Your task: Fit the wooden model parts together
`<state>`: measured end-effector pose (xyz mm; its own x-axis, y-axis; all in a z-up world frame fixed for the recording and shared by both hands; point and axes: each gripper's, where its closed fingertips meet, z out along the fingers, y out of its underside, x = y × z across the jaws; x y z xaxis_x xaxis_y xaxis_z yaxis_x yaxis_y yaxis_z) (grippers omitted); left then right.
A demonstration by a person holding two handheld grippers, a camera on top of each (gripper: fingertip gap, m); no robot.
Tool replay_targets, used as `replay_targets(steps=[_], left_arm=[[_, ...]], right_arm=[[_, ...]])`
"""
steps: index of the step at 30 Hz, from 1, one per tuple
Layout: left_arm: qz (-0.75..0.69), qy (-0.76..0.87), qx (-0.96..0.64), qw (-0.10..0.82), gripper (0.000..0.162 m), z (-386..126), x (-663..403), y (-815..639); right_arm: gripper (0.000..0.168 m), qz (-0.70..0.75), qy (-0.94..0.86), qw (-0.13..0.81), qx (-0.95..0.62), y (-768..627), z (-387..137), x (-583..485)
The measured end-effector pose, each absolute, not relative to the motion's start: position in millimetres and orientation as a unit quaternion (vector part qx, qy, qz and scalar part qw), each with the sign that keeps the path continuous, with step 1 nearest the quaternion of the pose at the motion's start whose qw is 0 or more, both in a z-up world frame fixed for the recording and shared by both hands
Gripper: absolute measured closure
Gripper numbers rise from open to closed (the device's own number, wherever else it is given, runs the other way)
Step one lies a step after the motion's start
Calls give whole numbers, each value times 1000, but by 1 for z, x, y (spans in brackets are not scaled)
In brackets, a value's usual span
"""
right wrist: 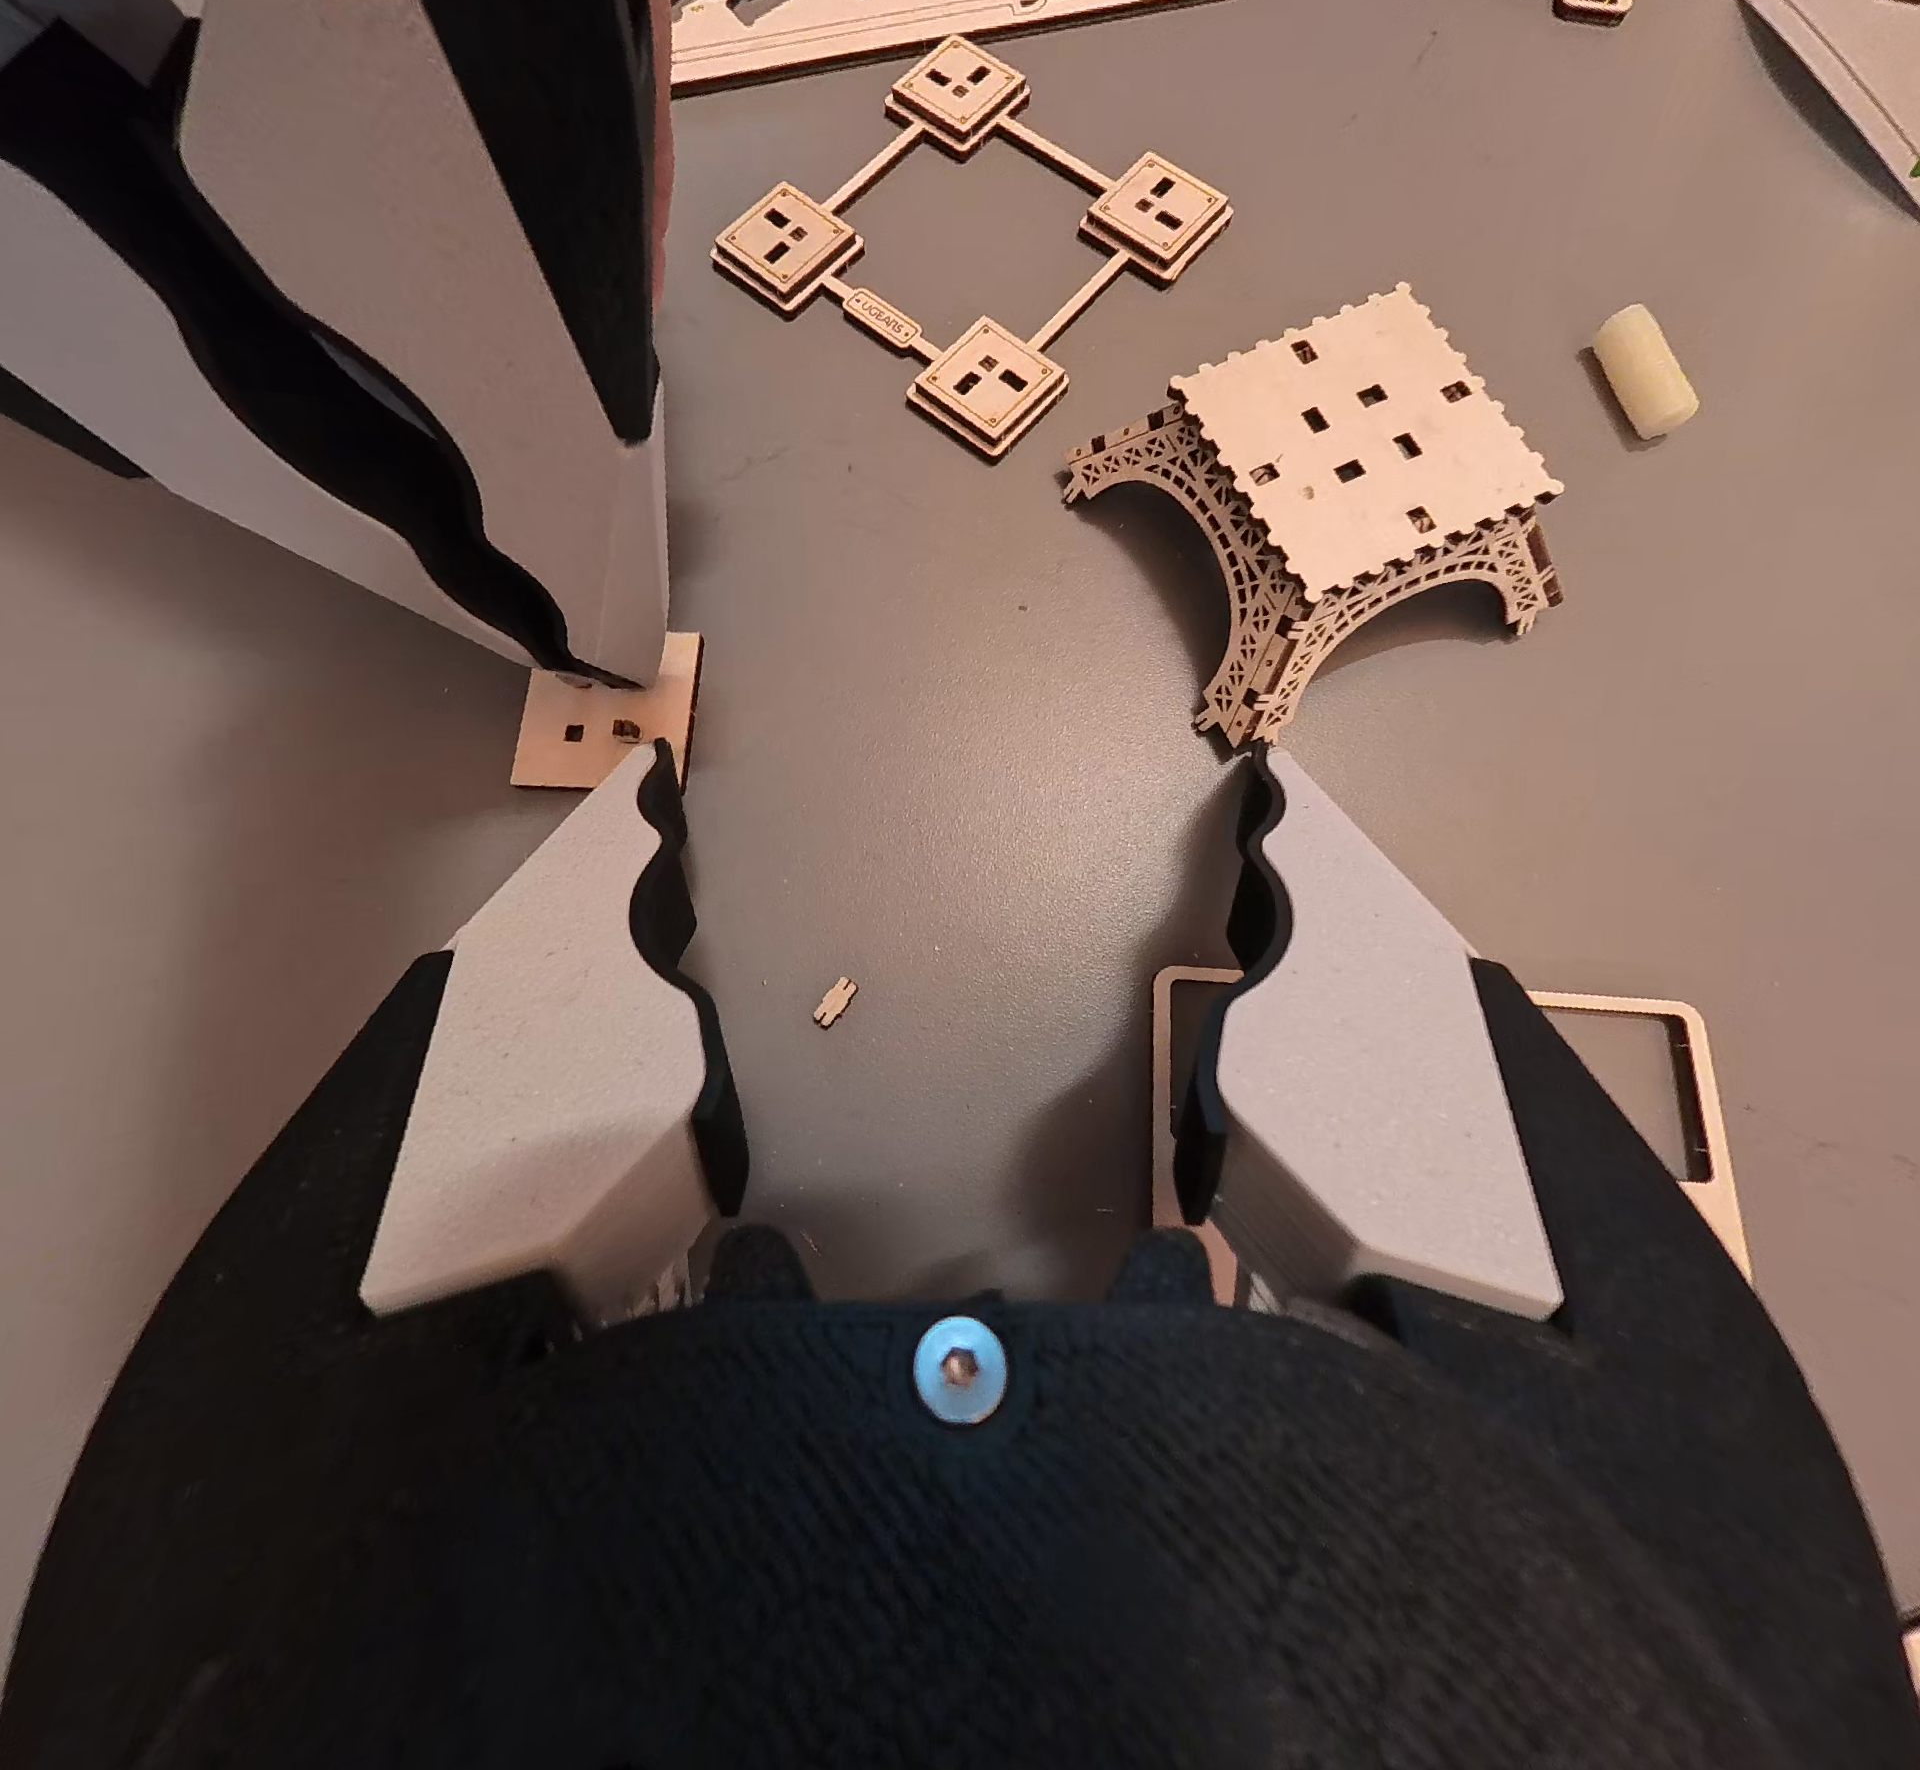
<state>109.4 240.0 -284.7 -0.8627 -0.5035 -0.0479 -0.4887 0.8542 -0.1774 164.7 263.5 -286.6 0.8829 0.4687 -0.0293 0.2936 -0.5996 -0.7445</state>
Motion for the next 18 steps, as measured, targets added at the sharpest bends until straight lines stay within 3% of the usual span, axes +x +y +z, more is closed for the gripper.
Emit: replay_targets(steps=[18], left_arm=[[-145, 949, -272, 61, 162, -285, 110, 240]], right_arm=[[63, 112, -215, 393, -887, 264, -287, 165]])
